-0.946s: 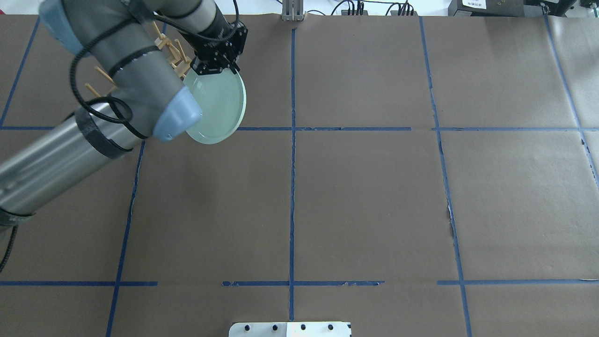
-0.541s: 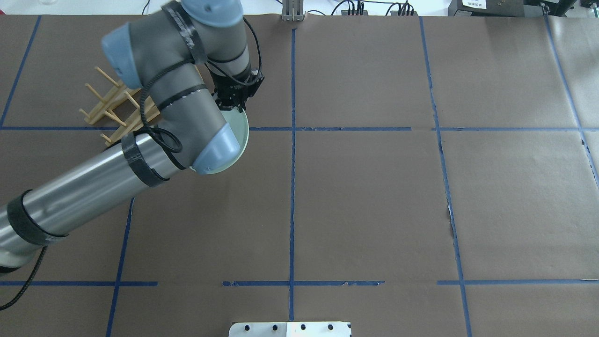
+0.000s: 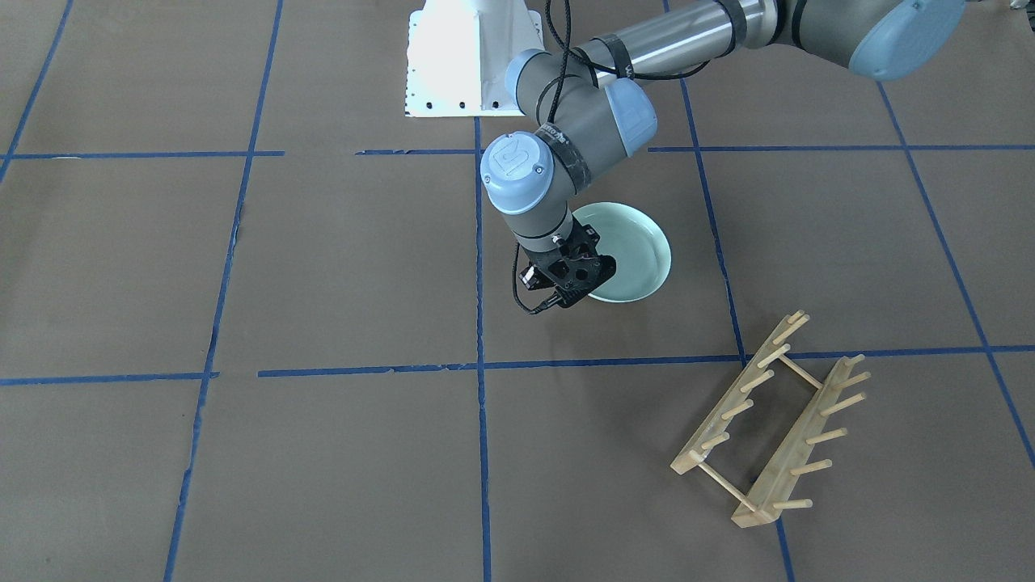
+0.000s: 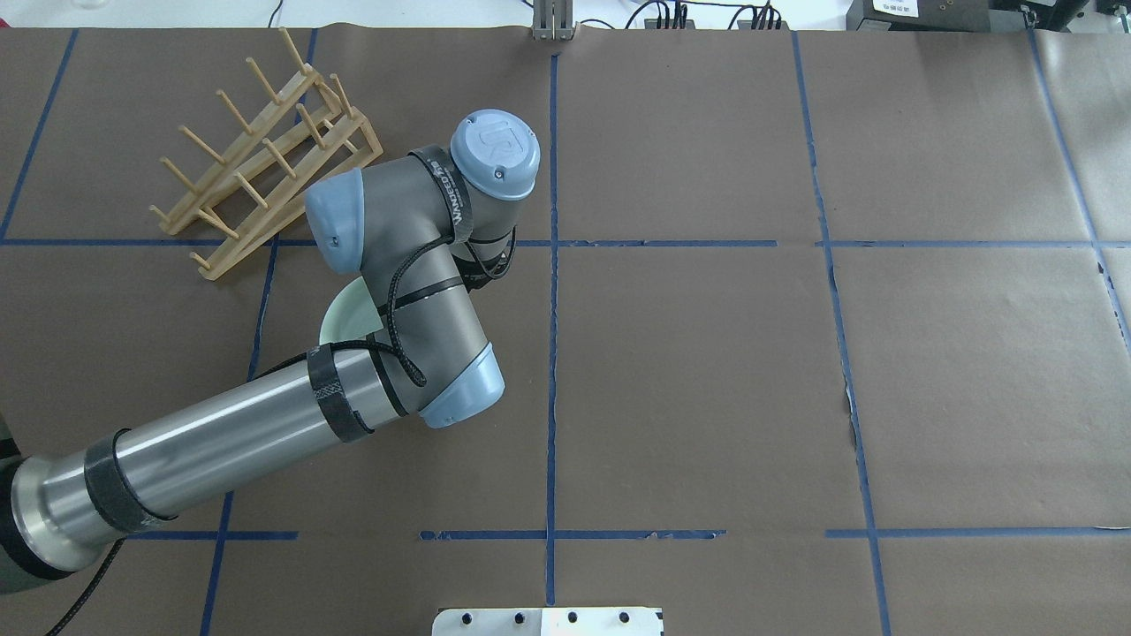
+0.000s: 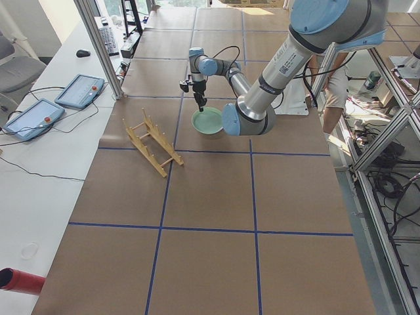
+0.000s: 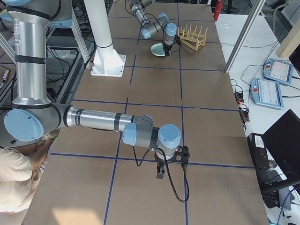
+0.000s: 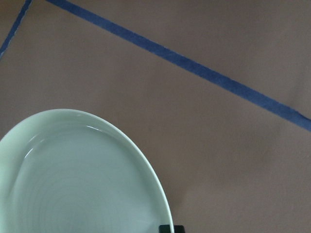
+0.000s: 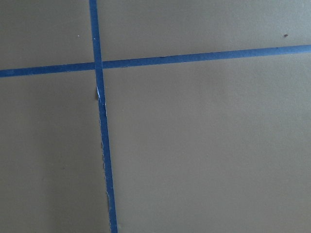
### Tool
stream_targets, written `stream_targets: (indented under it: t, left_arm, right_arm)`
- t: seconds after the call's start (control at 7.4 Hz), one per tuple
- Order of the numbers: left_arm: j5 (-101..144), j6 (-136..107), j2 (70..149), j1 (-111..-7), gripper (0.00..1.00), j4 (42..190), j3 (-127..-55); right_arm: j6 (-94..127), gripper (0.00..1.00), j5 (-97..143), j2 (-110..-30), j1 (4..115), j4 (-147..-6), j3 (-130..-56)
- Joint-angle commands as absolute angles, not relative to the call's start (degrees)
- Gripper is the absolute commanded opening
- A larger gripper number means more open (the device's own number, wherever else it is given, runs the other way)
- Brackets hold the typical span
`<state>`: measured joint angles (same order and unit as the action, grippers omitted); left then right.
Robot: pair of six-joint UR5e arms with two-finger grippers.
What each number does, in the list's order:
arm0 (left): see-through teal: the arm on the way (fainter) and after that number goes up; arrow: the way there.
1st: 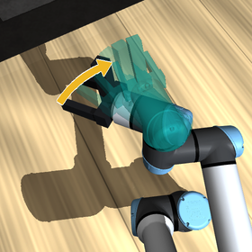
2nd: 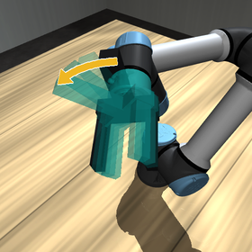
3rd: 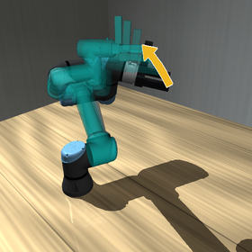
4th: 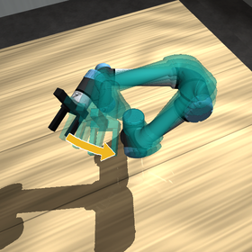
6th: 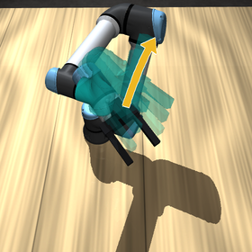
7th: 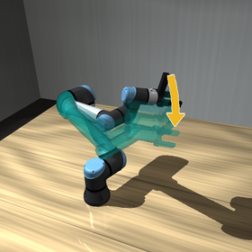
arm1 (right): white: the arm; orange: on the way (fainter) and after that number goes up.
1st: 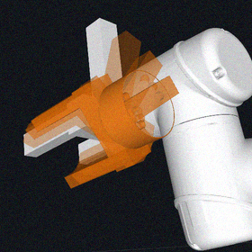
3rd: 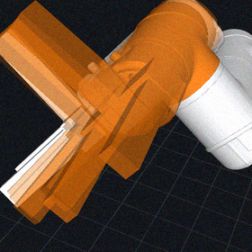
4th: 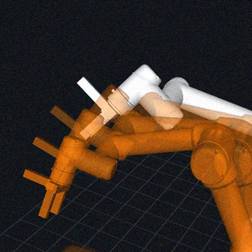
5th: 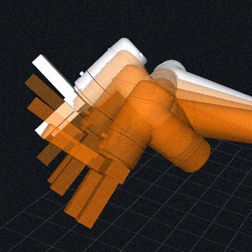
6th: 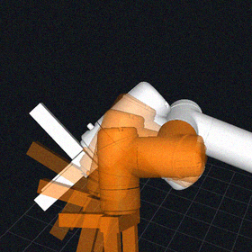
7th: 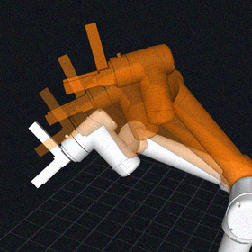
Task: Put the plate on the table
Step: 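Carry the plate toward the robot and lower it flat onto the table, then open the left gripper and withdraw it back past the rack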
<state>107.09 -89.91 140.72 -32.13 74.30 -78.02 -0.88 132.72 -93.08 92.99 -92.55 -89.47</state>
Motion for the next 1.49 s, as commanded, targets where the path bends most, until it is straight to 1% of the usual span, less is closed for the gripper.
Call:
stream_targets:
  t: [0.0,0.14,0.27,0.41,0.54,0.68,0.81,0.95,1.22,1.35]
  left_arm:
    - [107.14,-89.82,139.92,-31.64,0.56,74.44,-78.4]
    - [107.05,-89.65,139.75,-31.64,1.0,75.05,-79.18]
    - [107.22,-87.3,137.05,-31.9,1.0,76.62,-84.06]
    - [107.4,-83.19,130.93,-33.56,1.0,80.73,-94.03]
    - [108.19,-78.01,127.39,-38.01,1.0,82.77,-100.83]
    - [112.72,-69.08,126.83,-44.5,1.0,82.88,-102.99]
    - [119.38,-56.38,124.22,-51.78,1.0,82.79,-103.79]
    - [123.97,-40.76,119.06,-60.21,1.0,82.88,-104.67]
    - [127.79,-9.03,107.11,-72.19,1.0,82.97,-103.37]
    - [127.97,0.08,102.0,-78.34,1.0,83.23,-102.05]
  right_arm:
    - [-0.88,1.0,132.71,-93.08,92.99,-92.55,-89.47]
    - [-0.88,1.0,132.71,-93.08,92.99,-92.55,-89.39]
    - [-0.88,1.0,132.71,-93.08,92.99,-92.55,-89.47]
    - [-0.88,1.0,132.71,-93.08,92.99,-92.55,-89.47]
    - [-0.88,1.0,132.71,-93.08,92.99,-92.55,-89.47]
    - [-0.88,1.0,132.71,-93.08,92.99,-92.55,-89.47]
    - [-0.88,1.0,132.71,-93.08,92.99,-92.55,-89.47]
    - [-0.88,1.0,132.71,-93.08,92.99,-92.55,-89.47]
    - [-0.88,1.0,132.71,-93.08,92.99,-92.55,-89.47]
    - [-0.88,1.0,132.71,-93.08,92.99,-92.55,-89.39]
